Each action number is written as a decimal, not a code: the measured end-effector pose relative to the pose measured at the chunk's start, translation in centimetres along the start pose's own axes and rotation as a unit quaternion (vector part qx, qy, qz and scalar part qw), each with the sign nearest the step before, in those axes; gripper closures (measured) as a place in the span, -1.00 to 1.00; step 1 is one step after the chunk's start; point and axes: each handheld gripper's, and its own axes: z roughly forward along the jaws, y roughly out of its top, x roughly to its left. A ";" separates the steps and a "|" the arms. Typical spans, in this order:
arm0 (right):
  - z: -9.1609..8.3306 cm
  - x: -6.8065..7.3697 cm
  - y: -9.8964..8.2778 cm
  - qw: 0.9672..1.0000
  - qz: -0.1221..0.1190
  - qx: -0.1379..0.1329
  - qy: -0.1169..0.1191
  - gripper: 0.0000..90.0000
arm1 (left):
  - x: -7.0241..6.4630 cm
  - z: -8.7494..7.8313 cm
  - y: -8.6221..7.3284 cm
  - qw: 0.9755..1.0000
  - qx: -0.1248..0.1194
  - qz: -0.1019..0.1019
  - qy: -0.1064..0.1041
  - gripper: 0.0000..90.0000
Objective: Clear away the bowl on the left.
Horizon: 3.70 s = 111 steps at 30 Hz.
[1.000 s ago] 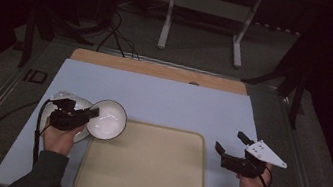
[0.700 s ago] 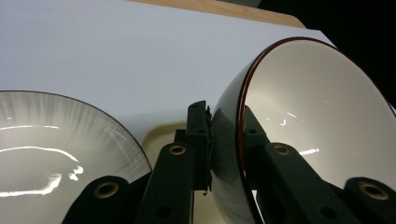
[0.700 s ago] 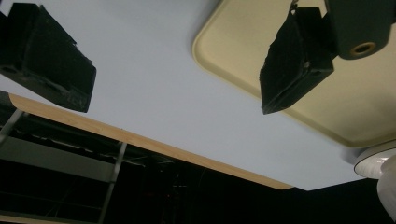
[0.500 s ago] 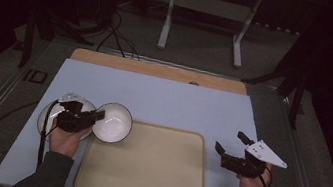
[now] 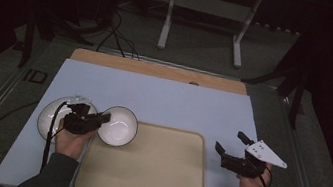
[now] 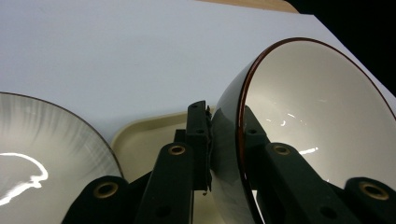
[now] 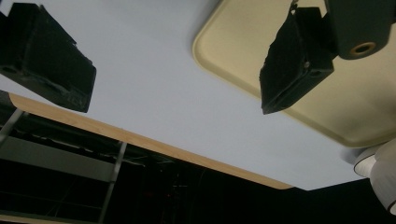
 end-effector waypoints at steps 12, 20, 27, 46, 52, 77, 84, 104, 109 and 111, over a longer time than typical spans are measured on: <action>0.0 0.0 0.0 1.000 0.000 0.000 0.000 -0.77 | -1.0 0.9 -0.2 1.000 0.009 0.010 -0.007 0.78; 0.0 0.0 0.0 1.000 -0.001 0.000 0.000 -0.77 | -1.7 1.3 -0.3 1.000 0.013 0.011 -0.011 0.78; 0.0 0.0 0.0 1.000 -0.001 0.000 0.000 -0.77 | -2.2 1.8 -0.5 1.000 0.017 0.014 -0.015 0.78; -0.1 -0.1 0.0 1.000 0.000 -0.002 -0.001 -0.77 | -3.7 3.1 -1.3 0.999 0.038 0.026 -0.030 0.77; -0.1 0.0 0.0 1.000 0.002 -0.002 -0.001 -0.77 | -4.0 3.3 -1.5 0.998 0.044 0.028 -0.034 0.77; -0.1 -0.1 0.0 1.000 0.001 -0.003 0.000 -0.77 | -4.9 3.6 -2.6 0.997 0.057 0.029 -0.050 0.77; -0.1 0.0 0.0 1.000 -0.001 -0.003 0.000 -0.77 | -5.2 3.8 -2.7 0.996 0.060 0.028 -0.055 0.77; -0.1 0.0 0.0 1.000 -0.001 -0.002 0.000 -0.77 | -5.8 4.9 -3.3 0.995 0.075 0.031 -0.057 0.77; -0.1 0.0 0.0 1.000 -0.001 -0.002 0.000 -0.77 | -5.6 5.2 -3.5 0.995 0.078 0.027 -0.050 0.76; -0.1 0.0 0.0 1.000 -0.001 -0.002 0.000 -0.77 | -5.6 5.4 -3.6 0.995 0.079 0.028 -0.045 0.76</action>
